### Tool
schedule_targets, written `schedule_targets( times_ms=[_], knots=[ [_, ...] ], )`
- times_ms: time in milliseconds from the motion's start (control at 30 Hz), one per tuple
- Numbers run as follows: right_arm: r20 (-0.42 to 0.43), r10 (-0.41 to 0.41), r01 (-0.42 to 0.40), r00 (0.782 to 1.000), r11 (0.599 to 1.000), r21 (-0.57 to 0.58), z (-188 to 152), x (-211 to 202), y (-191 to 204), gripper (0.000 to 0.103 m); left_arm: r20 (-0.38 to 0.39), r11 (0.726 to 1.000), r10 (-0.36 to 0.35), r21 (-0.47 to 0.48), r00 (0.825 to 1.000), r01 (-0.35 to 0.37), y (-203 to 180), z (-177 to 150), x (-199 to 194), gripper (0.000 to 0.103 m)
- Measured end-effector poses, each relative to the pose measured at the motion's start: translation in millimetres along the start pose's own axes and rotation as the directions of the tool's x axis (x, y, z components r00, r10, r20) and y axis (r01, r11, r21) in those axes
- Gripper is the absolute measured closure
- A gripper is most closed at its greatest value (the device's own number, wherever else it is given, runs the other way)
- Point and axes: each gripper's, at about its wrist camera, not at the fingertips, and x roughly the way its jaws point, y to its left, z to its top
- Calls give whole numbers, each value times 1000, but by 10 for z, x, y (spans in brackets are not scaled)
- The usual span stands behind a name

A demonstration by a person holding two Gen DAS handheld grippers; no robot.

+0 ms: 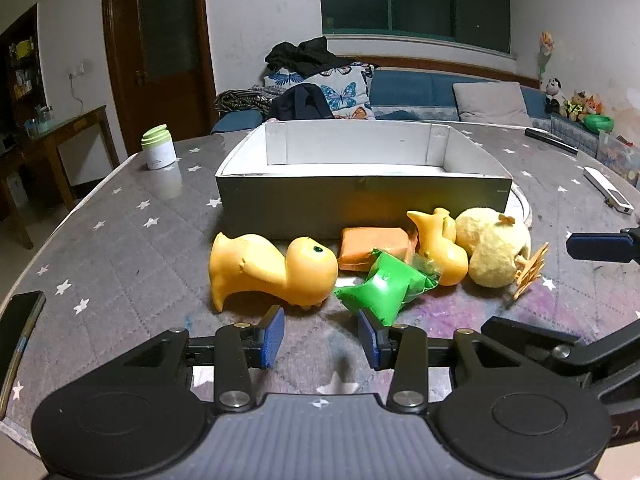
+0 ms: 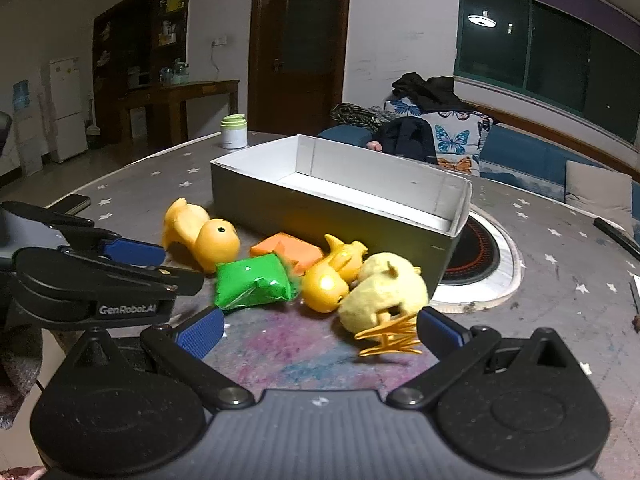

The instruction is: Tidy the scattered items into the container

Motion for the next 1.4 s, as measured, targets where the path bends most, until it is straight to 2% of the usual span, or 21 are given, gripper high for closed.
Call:
schedule_targets(
  times_ms=[233,900,1400],
  knots=[
    [-4,27,-27,1000,1000,11,-12,-7,8,0,-3,1000,12,5,1000,-12,-32,-28,-19,59],
    [-55,25,-23,998,999,23,-67,48,10,0,-67,1000,29,8,997,-28,-47,-14,100,59],
    [-76,62,-60,995,998,31,-47,202,13,0,-100,999,23,-30,995,-26,31,13,230,59]
  ],
)
